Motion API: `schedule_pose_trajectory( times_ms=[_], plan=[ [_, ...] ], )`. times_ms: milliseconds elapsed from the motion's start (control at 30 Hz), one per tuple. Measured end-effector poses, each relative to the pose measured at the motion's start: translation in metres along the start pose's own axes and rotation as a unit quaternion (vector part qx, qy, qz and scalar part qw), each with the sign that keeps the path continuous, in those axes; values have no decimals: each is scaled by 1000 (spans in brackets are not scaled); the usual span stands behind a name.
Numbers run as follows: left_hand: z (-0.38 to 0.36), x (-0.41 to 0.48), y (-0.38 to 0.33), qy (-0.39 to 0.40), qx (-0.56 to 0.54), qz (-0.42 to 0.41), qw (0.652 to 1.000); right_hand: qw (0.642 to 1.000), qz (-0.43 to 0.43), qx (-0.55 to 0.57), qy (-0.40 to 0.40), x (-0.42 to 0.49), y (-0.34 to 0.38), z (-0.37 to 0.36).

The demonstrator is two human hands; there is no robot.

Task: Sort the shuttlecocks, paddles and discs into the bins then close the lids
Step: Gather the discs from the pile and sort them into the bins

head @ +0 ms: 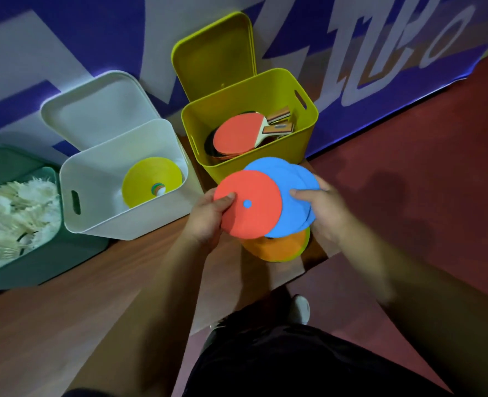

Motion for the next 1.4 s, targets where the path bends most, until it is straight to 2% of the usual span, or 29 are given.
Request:
schedule_pose_trajectory(
  times_ms=[100,233,367,600,733,900,1033,1167,1400],
  plan=[
    [-2,-3,6,-37,24,17,999,999,-16,-4,46,-4,-2,-27],
    [-2,-11,8,-54,-22,14,998,997,-38,-26,56,-6,-11,-39],
    [14,-20,2,-70,8,-21,997,992,-116,-34,40,-12,-21,-54],
    [57,-58,2,-118,50,-19,992,988,-59,-88,116,-24,-21,-128],
    [111,-86,11,-165,29,-9,986,976,-12,-164,141,-32,-25,-176],
    [165,-116,7,-213,-86,-39,972,969,1,-189,161,-54,-44,-242],
    [209,-130,-6,-231,-96,-75,965,968,14,-206,144,-69,-56,-291],
    [261,-143,-21,-235,-101,-103,961,957,45,-239,159,-81,-62,-350],
    [406,-175,-15,-306,-155,-99,934,945,59,-284,150,-113,-110,-484]
  ],
)
Point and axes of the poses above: each hand's wrist, its own x-axis towards the middle knuckle, its own z-axis out of the back of the hand, y = z × x, the point moved 9 cm from there along x, towards the middle knuckle, and after that the axes turned 1 degree about x, right-handed, at the moved point
